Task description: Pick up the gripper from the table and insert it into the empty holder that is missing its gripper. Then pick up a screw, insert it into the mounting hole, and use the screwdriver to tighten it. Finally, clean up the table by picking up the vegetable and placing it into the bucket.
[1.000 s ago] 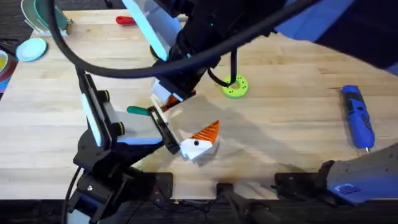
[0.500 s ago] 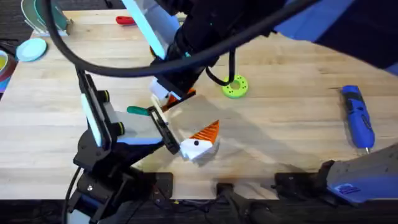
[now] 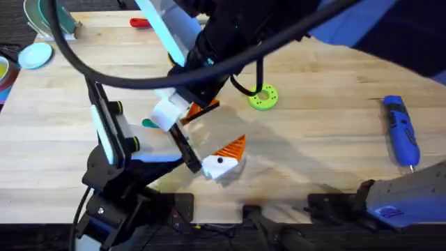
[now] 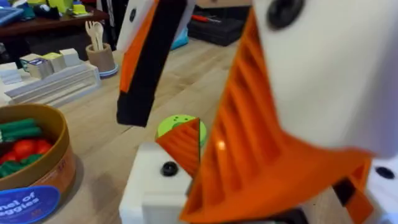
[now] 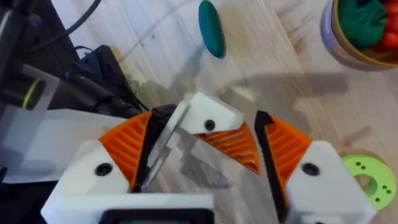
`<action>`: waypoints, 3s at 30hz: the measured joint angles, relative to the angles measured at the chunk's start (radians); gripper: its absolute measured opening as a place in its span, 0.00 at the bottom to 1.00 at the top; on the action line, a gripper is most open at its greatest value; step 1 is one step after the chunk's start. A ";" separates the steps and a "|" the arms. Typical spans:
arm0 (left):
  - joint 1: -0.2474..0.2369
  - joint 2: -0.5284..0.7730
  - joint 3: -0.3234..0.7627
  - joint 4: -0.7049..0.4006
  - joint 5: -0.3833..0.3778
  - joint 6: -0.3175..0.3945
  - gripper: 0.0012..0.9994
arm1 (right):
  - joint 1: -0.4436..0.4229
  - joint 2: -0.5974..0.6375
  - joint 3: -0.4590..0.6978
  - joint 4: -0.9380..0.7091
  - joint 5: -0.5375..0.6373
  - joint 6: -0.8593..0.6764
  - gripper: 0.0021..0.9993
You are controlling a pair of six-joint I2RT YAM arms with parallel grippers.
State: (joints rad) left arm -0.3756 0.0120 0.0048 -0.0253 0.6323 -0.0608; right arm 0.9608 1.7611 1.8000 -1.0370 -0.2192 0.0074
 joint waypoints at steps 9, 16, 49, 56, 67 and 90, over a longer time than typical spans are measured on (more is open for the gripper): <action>0.000 0.000 0.000 0.000 0.000 0.000 0.99 | -0.088 -0.011 0.000 0.006 -0.007 0.000 0.94; 0.000 0.000 0.000 0.000 0.000 0.000 0.99 | -0.249 -0.159 0.000 -0.007 -0.007 -0.007 0.94; 0.000 0.000 0.000 0.000 0.000 0.000 0.55 | -0.443 -0.980 -0.631 -0.050 -0.179 -0.055 0.95; 0.000 0.000 0.000 0.003 -0.004 0.004 0.01 | -0.448 -0.971 -0.653 -0.039 -0.172 -0.003 0.95; 0.000 0.000 0.000 0.003 -0.051 0.003 0.00 | -0.721 -0.819 -0.653 -0.009 0.263 0.131 0.95; 0.000 0.000 0.000 0.003 -0.061 0.003 0.00 | -1.539 -0.199 -0.653 0.097 0.278 -0.161 0.99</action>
State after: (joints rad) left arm -0.3756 0.0120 0.0048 -0.0223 0.5713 -0.0574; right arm -0.5777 1.5621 1.1469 -0.9400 0.0590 -0.1534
